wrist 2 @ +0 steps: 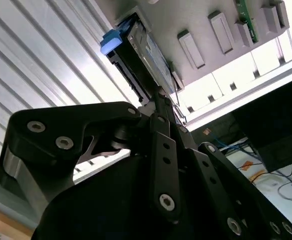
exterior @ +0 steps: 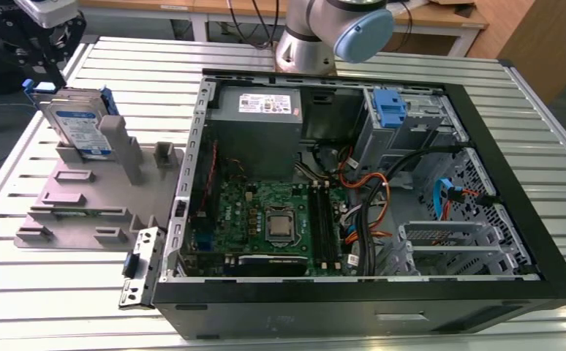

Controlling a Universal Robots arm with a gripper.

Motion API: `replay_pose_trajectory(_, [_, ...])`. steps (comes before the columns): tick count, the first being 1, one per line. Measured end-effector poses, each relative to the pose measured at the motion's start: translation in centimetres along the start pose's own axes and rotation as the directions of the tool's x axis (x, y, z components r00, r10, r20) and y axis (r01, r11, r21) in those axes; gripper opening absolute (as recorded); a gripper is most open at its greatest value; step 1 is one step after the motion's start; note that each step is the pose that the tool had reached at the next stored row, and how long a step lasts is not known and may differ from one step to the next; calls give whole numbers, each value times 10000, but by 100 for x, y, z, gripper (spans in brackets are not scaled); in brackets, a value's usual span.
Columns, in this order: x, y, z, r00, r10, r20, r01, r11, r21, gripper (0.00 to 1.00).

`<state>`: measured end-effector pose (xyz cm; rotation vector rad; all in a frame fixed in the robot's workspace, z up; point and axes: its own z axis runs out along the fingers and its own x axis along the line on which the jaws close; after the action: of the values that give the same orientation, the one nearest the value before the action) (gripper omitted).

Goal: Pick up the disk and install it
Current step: 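Pick up the disk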

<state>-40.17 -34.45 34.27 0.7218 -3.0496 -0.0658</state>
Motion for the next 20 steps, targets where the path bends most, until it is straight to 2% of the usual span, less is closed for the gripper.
replay_pose_trajectory(2, [0, 0, 2, 9994, -359, -15, 359, 9994, -1, 11])
replay_pose_trajectory(5, [0, 0, 3, 9958, -914, -39, 914, 9958, -4, 11])
replay_pose_trajectory(8, [0, 0, 5, 9894, -1449, -61, 1449, 9894, -9, 11])
replay_pose_trajectory(10, [0, -1, 6, 9836, -1804, -76, 1804, 9836, -12, 11])
replay_pose_trajectory(13, [0, -1, 7, 9721, -2342, -99, 2342, 9722, -19, 11])
replay_pose_trajectory(15, [0, 0, 9, 9631, -2689, -113, 2689, 9632, -23, 11])
replay_pose_trajectory(18, [0, -1, 11, 9467, -3219, -135, 3219, 9468, -32, 11])
replay_pose_trajectory(20, [0, -1, 13, 9344, -3558, -149, 3558, 9346, -38, 11])
